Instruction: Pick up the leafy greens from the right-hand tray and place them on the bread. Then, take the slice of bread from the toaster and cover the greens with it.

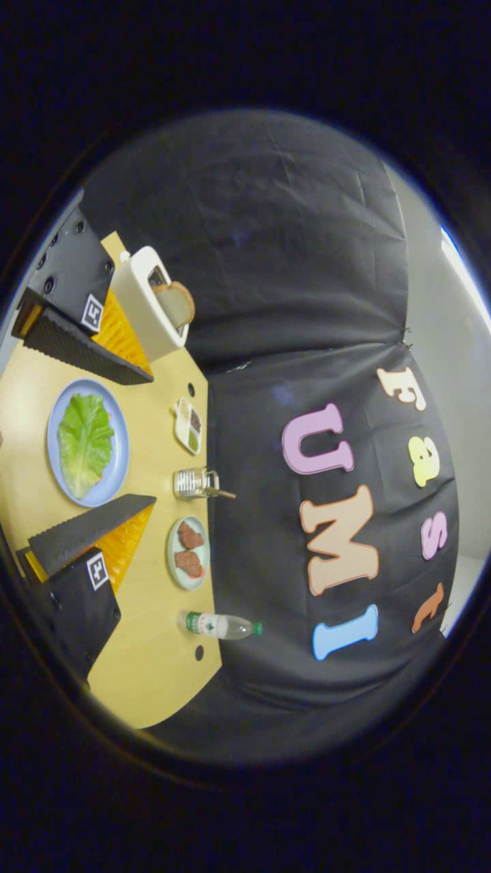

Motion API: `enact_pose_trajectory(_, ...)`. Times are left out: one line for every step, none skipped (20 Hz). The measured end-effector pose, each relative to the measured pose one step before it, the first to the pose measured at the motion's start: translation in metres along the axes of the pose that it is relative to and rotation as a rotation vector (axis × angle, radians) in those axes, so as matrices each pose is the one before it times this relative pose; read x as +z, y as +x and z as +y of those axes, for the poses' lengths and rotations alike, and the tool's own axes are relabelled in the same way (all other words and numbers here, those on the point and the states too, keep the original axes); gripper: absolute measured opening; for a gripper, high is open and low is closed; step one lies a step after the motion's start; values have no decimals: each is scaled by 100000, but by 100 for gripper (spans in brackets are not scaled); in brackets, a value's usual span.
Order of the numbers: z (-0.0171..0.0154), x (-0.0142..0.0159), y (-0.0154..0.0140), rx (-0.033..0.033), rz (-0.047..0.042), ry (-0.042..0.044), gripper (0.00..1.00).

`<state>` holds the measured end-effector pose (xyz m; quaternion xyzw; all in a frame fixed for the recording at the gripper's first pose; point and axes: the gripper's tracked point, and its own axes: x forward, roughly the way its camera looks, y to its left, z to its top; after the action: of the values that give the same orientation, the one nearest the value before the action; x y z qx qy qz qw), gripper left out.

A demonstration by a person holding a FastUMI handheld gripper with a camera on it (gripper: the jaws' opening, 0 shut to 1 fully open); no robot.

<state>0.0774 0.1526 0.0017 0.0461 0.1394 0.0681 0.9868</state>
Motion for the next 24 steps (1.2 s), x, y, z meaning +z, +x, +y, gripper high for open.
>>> enact_pose_trajectory(1412, 969, 69, 2224, -1256, -213, 100)
enact_pose_trajectory(1323, 697, 199, 2138, -64, -1116, 100)
enact_pose_trajectory(1241, 630, 389, 2004, 108, -1687, 100)
enact_pose_trajectory(1426, 596, 399, 2016, 80, -1044, 100)
enact_pose_trajectory(1686, 470, 487, 3036, -180, 110, 100)
enact_pose_trajectory(1820, 288, 596, 3724, 171, 1372, 100)
enact_pose_trajectory(1745, 226, 626, 3758, 59, 2627, 100)
enact_pose_trajectory(1552, 82, 869, 3573, 130, 3070, 100)
enact_pose_trajectory(1076, -286, 816, 2999, 796, 3279, 100)
enact_pose_trajectory(1112, -507, 879, 2853, 1201, 3500, 100)
enact_pose_trajectory(963, -465, 984, 2956, 1214, 2991, 100)
enact_pose_trajectory(499, -582, 938, 1353, 903, 2369, 100)
enact_pose_trajectory(102, -595, 968, 434, 757, 1664, 100)
enact_pose_trajectory(-27, -813, 1040, -491, 1354, 2159, 100)
enact_pose_trajectory(133, -977, 1055, 193, 1390, 2251, 100)
enact_pose_trajectory(112, -893, 1261, 378, 1540, 2089, 100)
enact_pose_trajectory(-151, -801, 1073, 22, 1506, 1719, 99)
enact_pose_trajectory(131, -788, 1023, 635, 1247, 1981, 99)
enact_pose_trajectory(175, -920, 866, 441, 1609, 1933, 99)
enact_pose_trajectory(124, -803, 823, 54, 1303, 1434, 99)
enact_pose_trajectory(-96, -712, 753, -300, 923, 618, 99)
enact_pose_trajectory(-159, -569, 749, -940, 576, 131, 98)
enact_pose_trajectory(-94, -510, 745, -1159, 227, 34, 98)
enact_pose_trajectory(-161, -424, 641, -955, -5, -463, 98)
